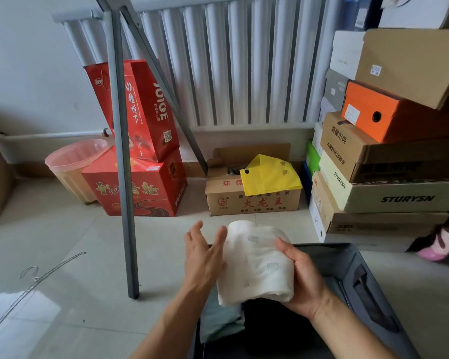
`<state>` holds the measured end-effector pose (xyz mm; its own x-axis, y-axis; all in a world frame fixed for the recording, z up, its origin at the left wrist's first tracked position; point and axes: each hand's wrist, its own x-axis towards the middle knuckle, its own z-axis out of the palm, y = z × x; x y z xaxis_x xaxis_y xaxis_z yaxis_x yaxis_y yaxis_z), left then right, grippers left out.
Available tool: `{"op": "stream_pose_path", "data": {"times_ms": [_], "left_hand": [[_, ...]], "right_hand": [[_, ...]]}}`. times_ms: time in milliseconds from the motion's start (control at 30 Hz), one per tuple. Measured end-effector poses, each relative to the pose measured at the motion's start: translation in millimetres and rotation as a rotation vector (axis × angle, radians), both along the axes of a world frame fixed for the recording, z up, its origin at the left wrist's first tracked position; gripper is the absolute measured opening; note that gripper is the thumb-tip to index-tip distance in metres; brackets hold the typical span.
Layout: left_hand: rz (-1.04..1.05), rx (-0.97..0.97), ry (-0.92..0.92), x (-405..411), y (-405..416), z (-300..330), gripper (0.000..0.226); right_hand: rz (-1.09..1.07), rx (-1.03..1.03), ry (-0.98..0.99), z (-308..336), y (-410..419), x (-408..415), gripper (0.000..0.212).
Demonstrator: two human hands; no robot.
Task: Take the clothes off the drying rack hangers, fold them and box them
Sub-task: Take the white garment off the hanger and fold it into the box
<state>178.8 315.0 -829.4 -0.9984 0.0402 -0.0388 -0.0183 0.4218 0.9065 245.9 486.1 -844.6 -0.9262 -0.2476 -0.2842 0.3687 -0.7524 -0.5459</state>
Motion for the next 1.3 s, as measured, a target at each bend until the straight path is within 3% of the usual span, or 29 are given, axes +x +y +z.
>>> {"op": "stream_pose_path", "data": {"times_ms": [133, 200, 367, 500, 600, 833, 933, 1033, 1100, 1200, 1300], "left_hand": [[-0.364, 0.096, -0.142, -6, 8, -1, 0.109], [-0.500, 0.072, -0.260, -12, 11, 0, 0.114], [-0.685, 0.133, -0.484, -20, 5, -19, 0.060], [-0.536, 0.202, -0.441, -15, 2, -36, 0.052], [-0.432, 0.269, -0.353, -10, 5, -45, 0.039], [-0.015, 0.387, -0.221, 2, 25, -82, 0.015], [0.111, 0.364, -0.199, 15, 40, -99, 0.013], [0.183, 0.313, -0.261, 34, 52, -122, 0.018], [0.189, 0.336, -0.368, 46, 53, -136, 0.025], [0.096, 0.484, -0.543, 48, 45, -162, 0.061], [-0.020, 0.556, -0.665, 42, 37, -172, 0.055]], "right_hand": [[0.170, 0.178, -0.091, -3, 16, -7, 0.048], [0.269, 0.256, -0.086, -1, 20, -10, 0.051], [0.435, 0.408, -0.130, -2, 33, -21, 0.055], [0.522, 0.529, -0.162, -9, 40, -32, 0.051], [0.517, 0.529, -0.153, -19, 42, -36, 0.059], [0.279, 0.153, -0.071, -58, 56, -25, 0.106], [0.102, 0.301, -0.137, -80, 52, -15, 0.093], [-0.026, 0.718, -0.331, -110, 48, -9, 0.037], [-0.027, 0.842, -0.416, -126, 49, -5, 0.014], [0.039, 0.965, -0.491, -144, 56, -2, 0.016], [0.070, 0.989, -0.497, -149, 57, -6, 0.009]]}}
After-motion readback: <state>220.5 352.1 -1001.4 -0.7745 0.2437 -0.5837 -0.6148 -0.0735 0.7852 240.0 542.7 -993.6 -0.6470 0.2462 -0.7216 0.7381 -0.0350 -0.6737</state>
